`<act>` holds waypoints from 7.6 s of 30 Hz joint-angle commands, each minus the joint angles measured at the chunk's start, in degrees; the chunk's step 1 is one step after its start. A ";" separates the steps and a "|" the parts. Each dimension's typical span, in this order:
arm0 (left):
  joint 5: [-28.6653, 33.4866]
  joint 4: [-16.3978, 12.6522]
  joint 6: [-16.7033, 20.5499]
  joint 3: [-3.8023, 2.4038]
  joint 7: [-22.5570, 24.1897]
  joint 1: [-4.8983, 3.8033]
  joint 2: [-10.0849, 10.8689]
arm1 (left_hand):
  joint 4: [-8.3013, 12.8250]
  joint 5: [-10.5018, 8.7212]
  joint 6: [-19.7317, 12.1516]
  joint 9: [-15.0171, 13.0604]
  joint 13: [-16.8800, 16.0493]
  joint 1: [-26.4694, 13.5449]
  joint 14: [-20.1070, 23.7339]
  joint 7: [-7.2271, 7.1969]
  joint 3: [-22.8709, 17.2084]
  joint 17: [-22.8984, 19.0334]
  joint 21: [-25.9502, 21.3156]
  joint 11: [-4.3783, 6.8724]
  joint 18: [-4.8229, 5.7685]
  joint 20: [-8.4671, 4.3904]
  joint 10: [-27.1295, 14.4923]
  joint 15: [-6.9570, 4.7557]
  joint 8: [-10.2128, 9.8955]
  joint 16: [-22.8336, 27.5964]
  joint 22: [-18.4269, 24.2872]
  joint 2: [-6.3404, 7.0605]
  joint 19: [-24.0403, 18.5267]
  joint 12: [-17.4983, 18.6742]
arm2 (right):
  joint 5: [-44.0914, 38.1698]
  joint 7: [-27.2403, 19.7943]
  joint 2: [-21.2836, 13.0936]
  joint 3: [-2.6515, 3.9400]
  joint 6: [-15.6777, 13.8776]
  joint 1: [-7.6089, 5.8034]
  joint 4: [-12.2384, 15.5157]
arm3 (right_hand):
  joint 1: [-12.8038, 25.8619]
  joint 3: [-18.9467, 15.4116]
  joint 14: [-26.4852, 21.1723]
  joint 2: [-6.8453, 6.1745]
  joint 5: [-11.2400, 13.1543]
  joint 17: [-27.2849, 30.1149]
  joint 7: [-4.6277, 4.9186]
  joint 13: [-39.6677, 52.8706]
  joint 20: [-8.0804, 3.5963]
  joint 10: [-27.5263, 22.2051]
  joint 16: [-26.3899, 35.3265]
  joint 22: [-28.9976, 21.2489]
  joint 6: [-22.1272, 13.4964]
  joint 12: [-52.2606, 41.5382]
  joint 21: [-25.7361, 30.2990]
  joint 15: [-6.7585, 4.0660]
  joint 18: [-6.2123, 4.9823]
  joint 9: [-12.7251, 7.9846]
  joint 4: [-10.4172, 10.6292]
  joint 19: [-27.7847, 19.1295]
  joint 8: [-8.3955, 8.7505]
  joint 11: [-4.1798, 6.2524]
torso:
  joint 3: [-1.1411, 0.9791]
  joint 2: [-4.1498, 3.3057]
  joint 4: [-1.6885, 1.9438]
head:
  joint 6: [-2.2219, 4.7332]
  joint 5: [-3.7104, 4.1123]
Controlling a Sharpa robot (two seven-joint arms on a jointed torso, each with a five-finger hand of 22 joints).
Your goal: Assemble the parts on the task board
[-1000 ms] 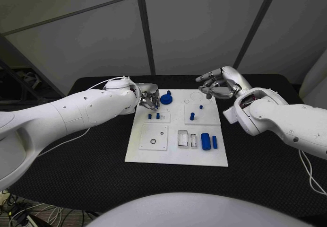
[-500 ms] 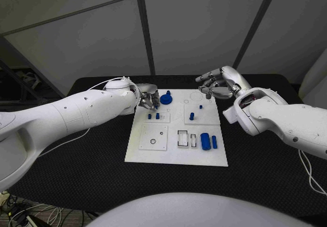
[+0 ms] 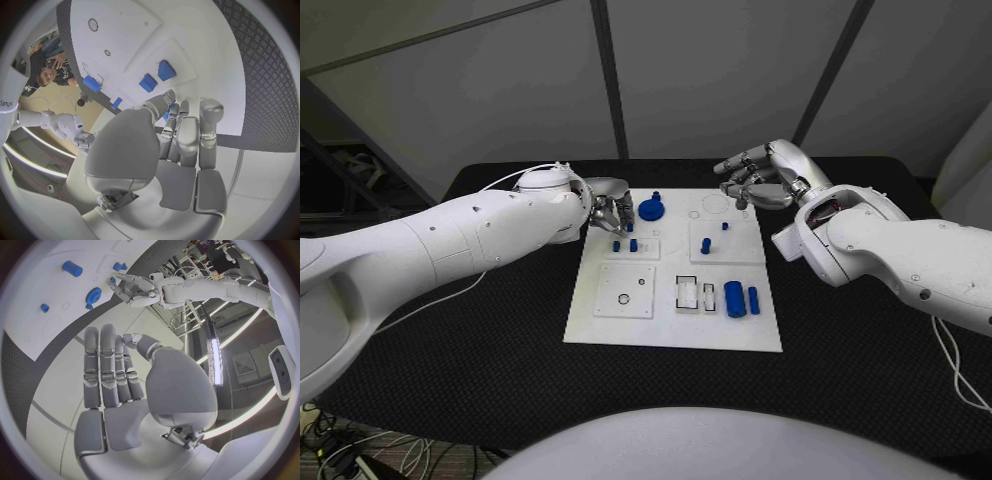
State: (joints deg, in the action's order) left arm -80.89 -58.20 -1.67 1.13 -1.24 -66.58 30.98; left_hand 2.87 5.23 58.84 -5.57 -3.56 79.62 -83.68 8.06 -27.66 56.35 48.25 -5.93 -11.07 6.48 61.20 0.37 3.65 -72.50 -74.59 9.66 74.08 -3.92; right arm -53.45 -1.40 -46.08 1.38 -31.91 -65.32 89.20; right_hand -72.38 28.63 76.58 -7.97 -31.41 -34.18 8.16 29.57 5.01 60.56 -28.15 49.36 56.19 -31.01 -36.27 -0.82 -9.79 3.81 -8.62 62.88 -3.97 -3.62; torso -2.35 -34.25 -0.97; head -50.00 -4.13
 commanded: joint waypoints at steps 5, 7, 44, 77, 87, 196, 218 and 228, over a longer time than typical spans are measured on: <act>0.76 -0.23 4.41 -0.16 -0.53 -0.10 1.62 | 0.88 -0.43 -2.71 1.42 -0.02 0.75 0.45 0.27 1.94 -2.65 -4.16 -0.68 2.35 0.57 -3.82 0.84 0.02 1.44 1.99 0.74 -1.42 0.08 | -0.70 1.26 -0.26 0.04 2.43 -0.11 -1.08 | 0.59 -0.20 0.21 0.78 -0.18 -0.13 0.90 -3.48 0.23 -1.98 1.17 0.06 -0.43 3.80 0.59 0.41 -0.62 -0.06 0.04 0.06 0.33 -0.83 | 0.05 0.05 -0.02 | 0.03 0.03; 1.39 -0.23 5.16 -0.25 -0.48 -0.12 2.03 | 1.03 -0.39 -3.14 1.62 -0.04 1.09 0.81 0.53 2.48 -3.99 -5.58 -0.73 2.11 0.63 -4.31 0.86 0.02 2.25 2.68 0.72 -1.89 -0.04 | -1.17 1.54 -0.31 0.04 3.18 -0.11 -1.51 | 0.65 0.09 0.51 0.97 -0.09 -0.29 1.12 -5.44 0.34 -2.36 1.32 0.26 -0.42 6.04 0.49 0.52 -0.61 -0.04 0.01 0.22 0.30 -1.14 | 0.06 0.06 -0.03 | 0.06 0.00; 80.00 -23.90 11.62 -3.27 28.11 0.96 19.01 | 0.18 0.83 3.08 -1.11 -0.11 -1.62 15.84 0.91 6.23 -41.78 -33.54 -0.46 0.74 2.36 4.35 2.62 1.94 51.94 22.79 -3.08 -18.02 -1.73 | -43.14 9.61 8.66 0.15 22.18 -0.09 -16.95 | -1.36 -2.95 9.14 -1.44 22.09 -26.27 0.58 -22.59 0.98 3.09 -30.58 24.73 4.38 27.47 -31.52 1.00 5.00 0.97 1.24 18.12 0.46 -1.80 | 2.33 0.12 0.35 | 4.11 7.25; 81.75 -25.25 12.66 -3.28 28.23 0.98 19.32 | 0.92 1.16 3.16 -1.11 -0.12 -1.01 14.51 1.26 7.23 -43.23 -35.23 -0.72 0.71 2.80 4.54 3.00 1.61 57.58 26.17 -3.82 -17.90 -1.32 | -45.53 11.45 12.93 0.11 31.26 -0.09 -20.41 | -2.99 -1.86 9.48 0.55 21.23 -29.86 0.51 -23.75 1.19 3.95 -35.65 28.13 4.90 27.17 -35.95 1.05 5.82 1.10 2.05 19.90 -0.05 -1.78 | 2.19 0.13 0.32 | 2.54 5.90; 82.66 -25.25 13.23 -3.28 28.26 0.98 19.24 | 1.21 1.36 3.30 -1.14 -0.14 -0.63 14.05 1.43 7.19 -43.28 -35.18 -0.72 0.68 2.72 4.66 2.93 1.63 58.08 26.43 -4.08 -17.68 -1.33 | -45.22 11.10 13.71 0.10 31.88 -0.08 -21.27 | -3.54 -0.43 9.31 1.95 21.19 -30.43 0.17 -24.20 0.95 5.84 -36.86 29.13 5.89 27.09 -37.13 0.75 6.02 1.37 2.50 20.24 -0.10 -1.33 | 2.24 0.19 0.26 | 2.26 5.70; 82.77 -23.44 12.08 -3.28 27.32 0.96 17.96 | 1.45 1.16 3.19 -1.11 -0.12 -0.53 13.80 1.66 7.40 -43.40 -35.22 -0.88 0.77 2.73 4.54 3.04 1.49 58.96 26.78 -4.15 -17.66 -1.18 | -43.75 6.79 16.88 0.00 14.07 8.13 -6.25 | -4.08 0.82 8.99 3.54 16.56 -26.76 -1.22 -24.18 -0.66 11.59 -35.87 36.84 10.15 27.30 -47.98 -0.93 8.39 3.06 1.20 24.65 -0.82 0.33 | 2.29 0.20 0.24 | 0.00 -4.00; 82.77 -23.20 11.90 -3.28 27.31 0.96 17.67 | 1.47 1.12 3.13 -1.09 -0.11 -0.56 13.72 1.71 7.46 -43.43 -35.25 -0.93 0.79 2.75 4.47 3.08 1.43 59.18 26.89 -4.20 -17.69 -1.13 | -44.12 6.91 17.33 -1.89 16.32 8.44 -6.94 | -3.96 0.76 9.00 3.48 16.60 -26.71 -1.22 -24.21 -0.67 11.54 -35.92 36.99 10.14 27.35 -48.20 -0.93 8.44 3.09 1.21 24.75 -0.77 0.32 | 2.31 0.23 0.21 | 0.00 -4.89; 82.77 -23.01 11.83 -3.27 27.30 0.96 17.56 | 1.47 1.12 3.13 -1.09 -0.11 -0.56 13.72 1.71 7.46 -43.43 -35.25 -0.93 0.79 2.75 4.47 3.08 1.43 59.18 26.89 -4.20 -17.69 -1.13 | -44.31 6.89 17.67 -1.94 15.44 8.81 -7.33 | -3.97 0.81 9.02 3.54 16.57 -26.77 -1.23 -24.22 -0.67 11.51 -36.03 37.04 10.12 27.38 -48.27 -0.93 8.46 3.11 1.18 24.77 -0.72 0.33 | 2.29 0.19 0.20 | 0.00 -5.10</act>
State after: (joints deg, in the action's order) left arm 1.74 -81.22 10.87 -2.08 25.76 -65.54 48.63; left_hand 4.12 6.41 61.94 -6.61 -3.74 79.10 -69.63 9.31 -20.24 13.01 13.24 -6.48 -11.13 9.03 65.85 3.37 5.42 -13.50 -47.75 6.09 56.19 -5.43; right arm -97.24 5.75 -28.51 -0.57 -16.32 -56.49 81.88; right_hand -76.96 29.39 83.84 -4.61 -14.69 -60.97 6.83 5.27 4.82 71.78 -64.03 74.94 65.95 -3.64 -84.27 -1.34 -2.20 6.87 -7.18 83.97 -4.60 -3.26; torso -0.05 -34.04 -0.76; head -50.01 -9.18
